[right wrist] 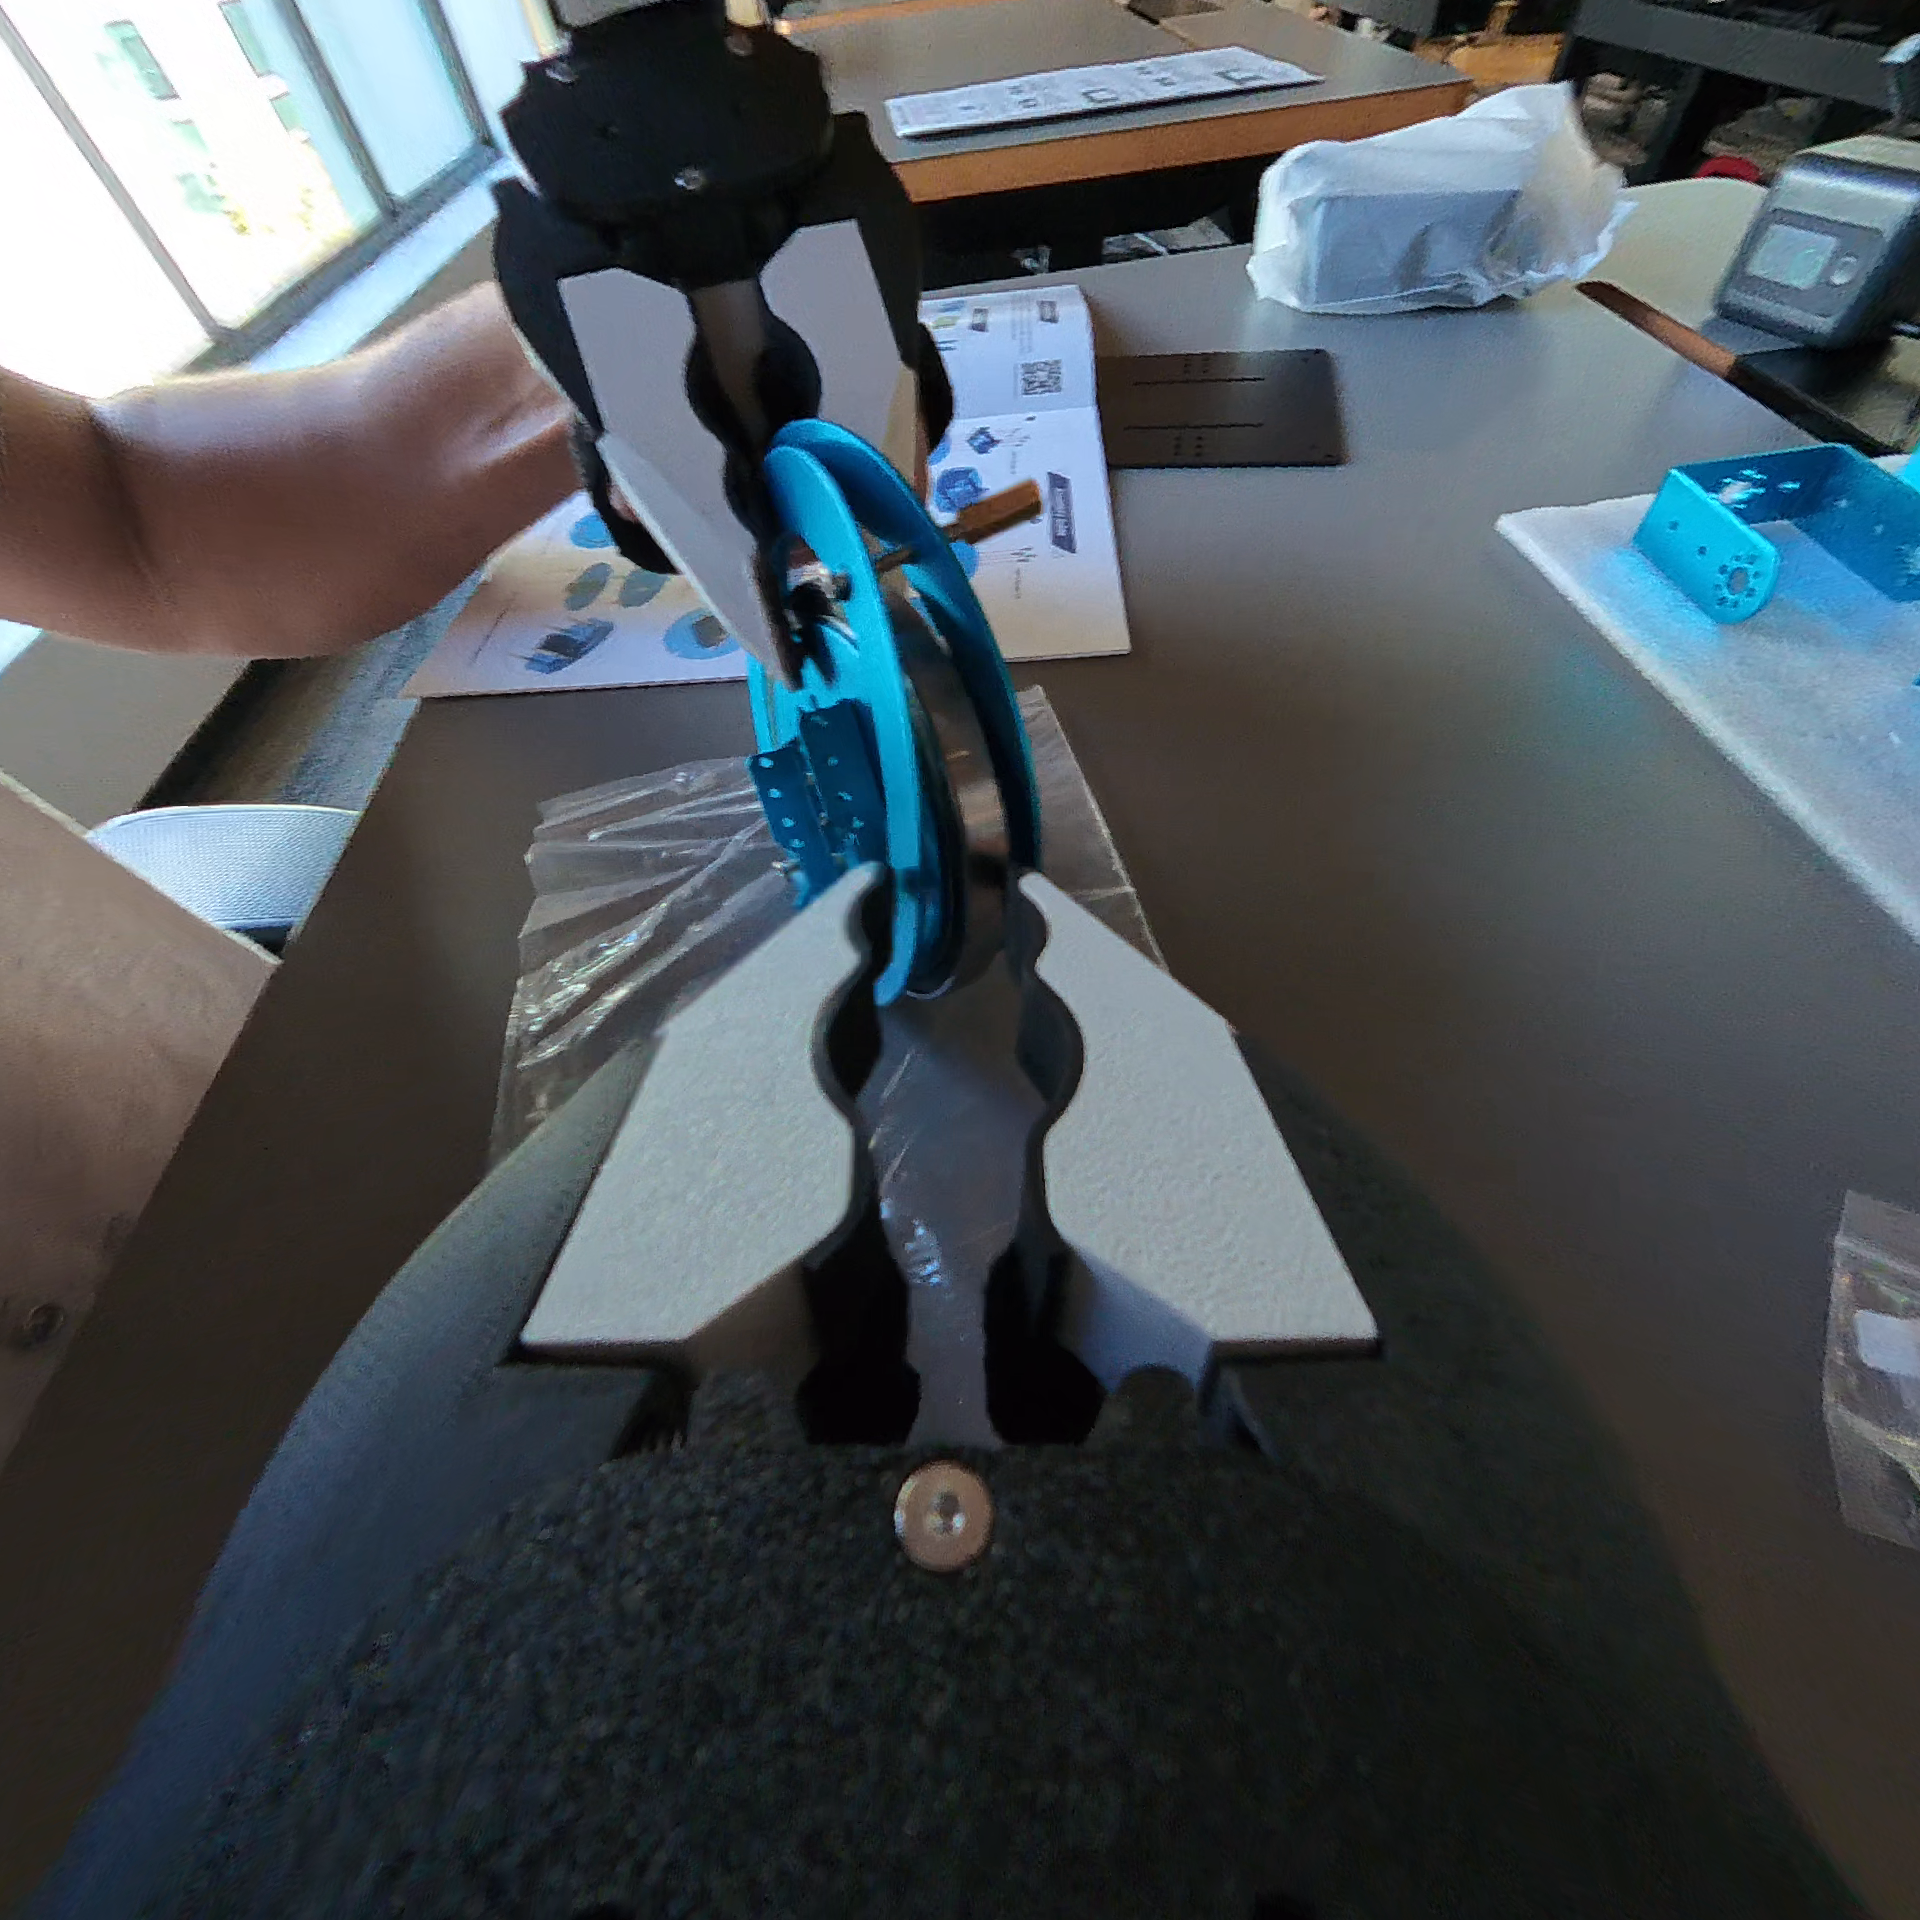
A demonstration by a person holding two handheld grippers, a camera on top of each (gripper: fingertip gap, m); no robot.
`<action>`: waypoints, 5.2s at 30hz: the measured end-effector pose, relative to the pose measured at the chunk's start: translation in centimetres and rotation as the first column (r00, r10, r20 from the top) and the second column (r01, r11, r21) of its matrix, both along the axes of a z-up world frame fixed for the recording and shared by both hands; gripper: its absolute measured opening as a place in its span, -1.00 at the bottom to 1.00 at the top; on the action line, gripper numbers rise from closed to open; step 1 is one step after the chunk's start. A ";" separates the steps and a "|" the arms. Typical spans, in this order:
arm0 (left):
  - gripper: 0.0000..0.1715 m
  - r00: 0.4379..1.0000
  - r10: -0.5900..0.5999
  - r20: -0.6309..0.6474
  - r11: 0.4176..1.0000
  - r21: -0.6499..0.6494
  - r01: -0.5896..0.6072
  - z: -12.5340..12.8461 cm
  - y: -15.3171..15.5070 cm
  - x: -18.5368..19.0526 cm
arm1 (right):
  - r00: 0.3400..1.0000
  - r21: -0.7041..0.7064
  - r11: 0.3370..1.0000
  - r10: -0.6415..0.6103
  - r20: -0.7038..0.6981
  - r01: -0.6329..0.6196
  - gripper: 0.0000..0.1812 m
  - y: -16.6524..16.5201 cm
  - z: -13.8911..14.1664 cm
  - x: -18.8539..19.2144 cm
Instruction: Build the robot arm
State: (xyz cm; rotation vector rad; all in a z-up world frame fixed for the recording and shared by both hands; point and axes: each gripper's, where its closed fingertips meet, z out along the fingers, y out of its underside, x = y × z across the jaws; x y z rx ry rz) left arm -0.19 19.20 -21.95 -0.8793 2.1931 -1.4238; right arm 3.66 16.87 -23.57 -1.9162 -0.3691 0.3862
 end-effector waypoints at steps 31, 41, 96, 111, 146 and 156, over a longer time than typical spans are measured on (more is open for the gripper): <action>-0.86 0.997 0.055 0.051 0.995 -0.082 -0.051 1.5 -0.1 1.3 | 0.999 0.083 0.996 0.034 0.017 -0.036 -0.69 -0.7 1.4 0.6; -0.86 0.997 0.045 0.064 0.997 -0.066 -0.041 1.1 0.0 1.3 | 1.000 0.042 0.999 0.016 -0.004 -0.016 -0.88 -0.4 0.6 0.7; -0.84 1.000 0.024 0.014 0.991 0.132 -0.026 -1.6 1.9 0.4 | 0.996 -0.013 0.999 0.030 -0.082 -0.031 -0.97 0.3 0.1 0.4; -0.84 0.999 0.052 -0.002 0.997 0.059 -0.052 -1.4 2.3 0.6 | 0.998 -0.119 0.991 -0.058 0.006 0.058 -0.71 1.4 -1.9 1.1; -0.86 0.925 0.043 -0.377 0.844 -0.482 -0.236 -1.6 -4.2 2.5 | 0.884 -0.277 0.956 -0.045 -0.466 -0.097 -0.83 -6.1 -1.8 2.7; -0.87 0.908 -0.029 -0.419 0.758 -0.601 -0.253 -0.7 -4.1 2.1 | 0.882 -0.201 0.973 0.003 -0.471 -0.111 -0.85 -6.4 -0.7 2.3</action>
